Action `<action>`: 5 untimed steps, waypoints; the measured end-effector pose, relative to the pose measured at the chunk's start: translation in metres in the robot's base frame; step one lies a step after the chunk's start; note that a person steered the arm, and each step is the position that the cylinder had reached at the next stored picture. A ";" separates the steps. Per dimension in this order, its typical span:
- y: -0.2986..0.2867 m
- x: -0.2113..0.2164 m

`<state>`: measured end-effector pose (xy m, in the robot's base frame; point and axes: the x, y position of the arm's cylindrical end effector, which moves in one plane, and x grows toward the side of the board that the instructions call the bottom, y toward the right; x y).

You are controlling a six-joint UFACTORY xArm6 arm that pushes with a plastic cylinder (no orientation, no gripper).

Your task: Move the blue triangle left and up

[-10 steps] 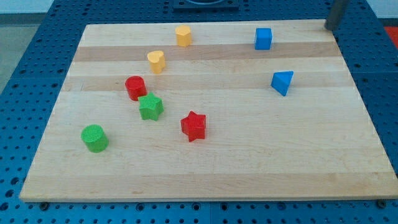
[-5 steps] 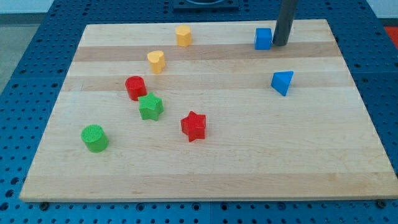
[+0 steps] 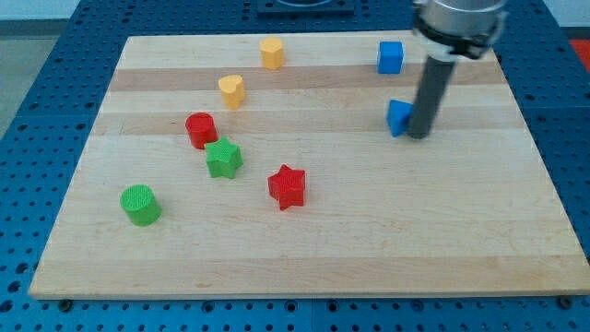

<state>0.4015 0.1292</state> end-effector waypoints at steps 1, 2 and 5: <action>-0.036 -0.012; -0.044 -0.007; -0.044 -0.054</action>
